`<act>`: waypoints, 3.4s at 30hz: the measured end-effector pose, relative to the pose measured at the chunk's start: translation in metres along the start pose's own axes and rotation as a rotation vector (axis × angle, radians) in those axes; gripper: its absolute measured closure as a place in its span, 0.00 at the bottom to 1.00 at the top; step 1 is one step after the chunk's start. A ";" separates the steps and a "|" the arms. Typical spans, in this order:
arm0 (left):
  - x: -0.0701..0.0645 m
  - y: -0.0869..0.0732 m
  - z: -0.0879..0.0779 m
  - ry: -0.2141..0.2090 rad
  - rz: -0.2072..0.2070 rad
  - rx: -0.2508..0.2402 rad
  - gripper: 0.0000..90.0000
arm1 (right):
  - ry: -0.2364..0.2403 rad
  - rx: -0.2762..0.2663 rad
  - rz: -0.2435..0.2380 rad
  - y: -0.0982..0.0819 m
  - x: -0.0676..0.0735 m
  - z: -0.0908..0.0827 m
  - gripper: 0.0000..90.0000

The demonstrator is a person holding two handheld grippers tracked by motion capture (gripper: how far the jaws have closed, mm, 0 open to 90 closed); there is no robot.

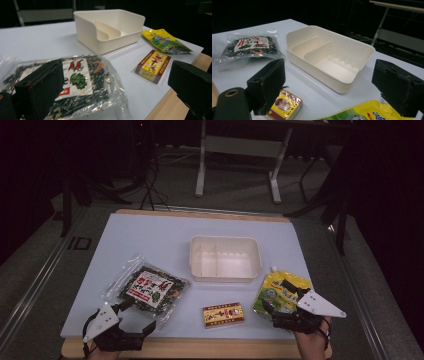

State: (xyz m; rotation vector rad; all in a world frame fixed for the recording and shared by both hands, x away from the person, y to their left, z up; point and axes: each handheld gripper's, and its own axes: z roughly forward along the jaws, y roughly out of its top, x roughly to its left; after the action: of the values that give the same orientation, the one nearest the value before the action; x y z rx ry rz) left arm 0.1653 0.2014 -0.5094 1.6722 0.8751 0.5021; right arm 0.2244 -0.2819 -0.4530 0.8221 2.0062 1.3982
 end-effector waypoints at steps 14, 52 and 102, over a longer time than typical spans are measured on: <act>-0.020 0.017 0.007 -0.146 0.031 0.068 0.01 | 0.019 -0.049 -0.046 0.006 0.010 -0.004 0.16; 0.150 0.009 -0.030 0.220 -0.256 0.280 0.21 | 0.054 -0.083 -0.077 0.015 0.032 -0.008 0.12; 0.153 -0.025 0.008 0.087 -0.425 0.464 0.96 | 0.067 -0.065 -0.058 0.013 0.031 -0.005 0.14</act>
State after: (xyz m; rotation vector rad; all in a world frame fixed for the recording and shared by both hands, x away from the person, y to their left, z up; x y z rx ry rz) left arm 0.2612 0.3156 -0.5531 1.8098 1.4517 0.0776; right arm 0.2025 -0.2588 -0.4415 0.6913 2.0073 1.4672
